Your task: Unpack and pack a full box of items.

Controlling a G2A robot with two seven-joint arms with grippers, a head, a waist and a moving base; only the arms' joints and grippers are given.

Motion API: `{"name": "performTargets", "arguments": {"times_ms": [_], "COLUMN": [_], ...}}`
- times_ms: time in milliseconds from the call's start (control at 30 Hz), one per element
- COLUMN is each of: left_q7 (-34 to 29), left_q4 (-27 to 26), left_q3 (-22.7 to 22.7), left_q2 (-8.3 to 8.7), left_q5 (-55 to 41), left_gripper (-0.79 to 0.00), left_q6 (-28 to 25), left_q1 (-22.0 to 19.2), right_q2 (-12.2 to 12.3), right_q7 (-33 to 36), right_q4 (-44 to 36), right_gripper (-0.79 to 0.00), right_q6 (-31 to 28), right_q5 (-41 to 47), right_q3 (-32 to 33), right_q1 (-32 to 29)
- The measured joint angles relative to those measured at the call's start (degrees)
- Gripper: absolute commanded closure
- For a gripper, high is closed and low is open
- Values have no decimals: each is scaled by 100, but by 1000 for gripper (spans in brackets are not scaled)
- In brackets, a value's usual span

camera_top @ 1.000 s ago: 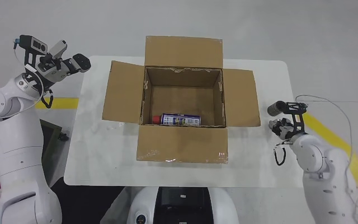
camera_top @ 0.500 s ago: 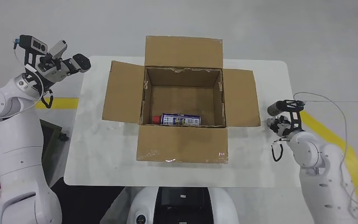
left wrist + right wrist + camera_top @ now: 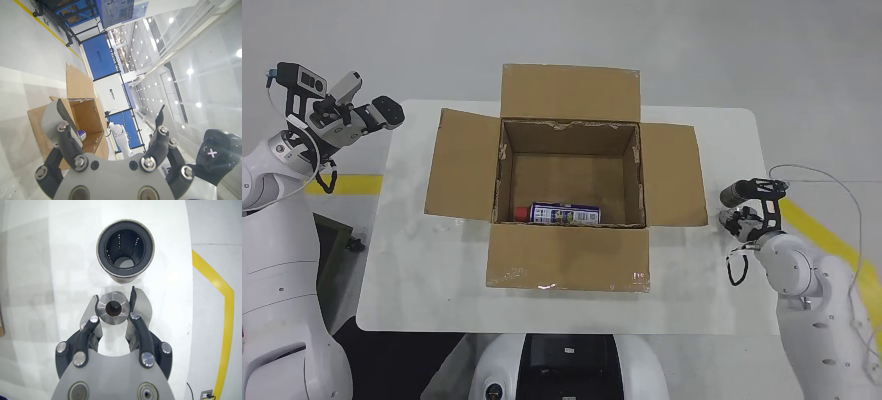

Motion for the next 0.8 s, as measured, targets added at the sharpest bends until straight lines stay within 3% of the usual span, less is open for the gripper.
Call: {"name": "performTargets", "arguments": {"times_ms": [467,800], "left_q7": [0,0], "left_q4": [0,0], "left_q3": [0,0], "left_q2": [0,0], "left_q5": [0,0], "left_gripper": [-785,-785], "left_q6": [0,0], "left_q1": [0,0], "right_q2": [41,75], "right_q7": [-94,47], "right_q4": [-1045,-1473], "right_gripper": [-785,-785], "right_q6": [123,-67], "right_q5": [-120,172], "right_q3": [329,500], "right_q1": [-332,16]}}
